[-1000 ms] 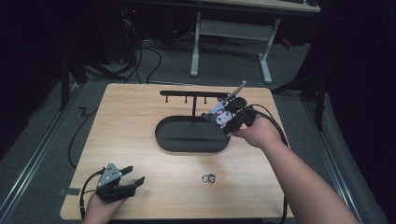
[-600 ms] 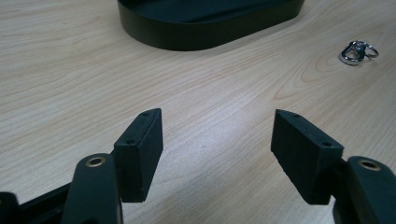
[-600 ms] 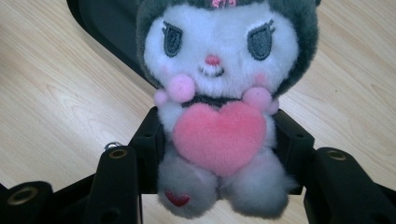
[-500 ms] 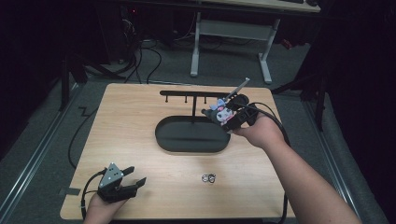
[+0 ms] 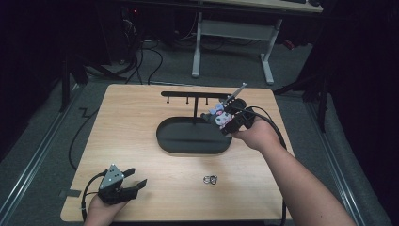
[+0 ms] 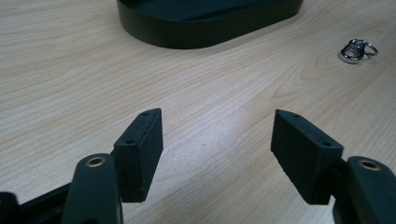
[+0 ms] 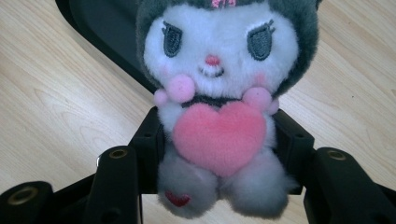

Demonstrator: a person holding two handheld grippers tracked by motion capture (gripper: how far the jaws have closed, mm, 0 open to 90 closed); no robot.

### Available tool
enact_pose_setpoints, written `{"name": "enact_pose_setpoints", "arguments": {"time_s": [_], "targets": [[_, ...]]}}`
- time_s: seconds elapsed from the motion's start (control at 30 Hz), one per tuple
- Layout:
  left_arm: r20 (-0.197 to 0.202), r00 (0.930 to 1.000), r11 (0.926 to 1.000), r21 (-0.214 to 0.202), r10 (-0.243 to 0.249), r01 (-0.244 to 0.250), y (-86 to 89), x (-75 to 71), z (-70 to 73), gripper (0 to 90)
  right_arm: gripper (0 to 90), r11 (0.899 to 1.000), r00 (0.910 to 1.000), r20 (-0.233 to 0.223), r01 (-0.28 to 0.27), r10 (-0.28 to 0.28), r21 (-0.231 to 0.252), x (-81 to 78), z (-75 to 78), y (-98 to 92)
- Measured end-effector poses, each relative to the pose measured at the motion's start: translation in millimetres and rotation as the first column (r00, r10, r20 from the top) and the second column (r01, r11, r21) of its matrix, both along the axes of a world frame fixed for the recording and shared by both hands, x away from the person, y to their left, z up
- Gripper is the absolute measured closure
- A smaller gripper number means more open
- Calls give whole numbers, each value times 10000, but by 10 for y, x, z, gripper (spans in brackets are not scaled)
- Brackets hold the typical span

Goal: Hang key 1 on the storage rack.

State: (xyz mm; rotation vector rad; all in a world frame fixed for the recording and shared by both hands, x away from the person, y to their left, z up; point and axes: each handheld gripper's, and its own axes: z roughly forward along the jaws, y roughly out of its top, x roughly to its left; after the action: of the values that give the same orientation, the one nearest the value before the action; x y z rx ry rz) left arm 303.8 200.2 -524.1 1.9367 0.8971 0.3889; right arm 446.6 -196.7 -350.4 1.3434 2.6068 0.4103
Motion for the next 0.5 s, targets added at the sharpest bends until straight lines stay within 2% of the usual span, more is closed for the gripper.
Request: {"name": "enact_pose_setpoints", "arguments": {"time_s": [0.13,0.3,0.37,0.5], "targets": [[-11,10000,10000,41,-36,36,0,4,-1,349,481,10000,9999,135,73,-73,9,-45,80,-45],[-71,9999,9999,69,-88,89,-9,13,-9,349,482,9999,9982,599,-49,39,165,-155,217,-101],[-70,9999,9999,83,-136,137,-28,2,-8,349,483,9997,9968,791,-103,84,237,-224,281,-101],[-54,9998,9997,154,-194,194,-47,-5,-13,349,484,9995,9955,928,-218,197,221,-265,322,-66]]}}
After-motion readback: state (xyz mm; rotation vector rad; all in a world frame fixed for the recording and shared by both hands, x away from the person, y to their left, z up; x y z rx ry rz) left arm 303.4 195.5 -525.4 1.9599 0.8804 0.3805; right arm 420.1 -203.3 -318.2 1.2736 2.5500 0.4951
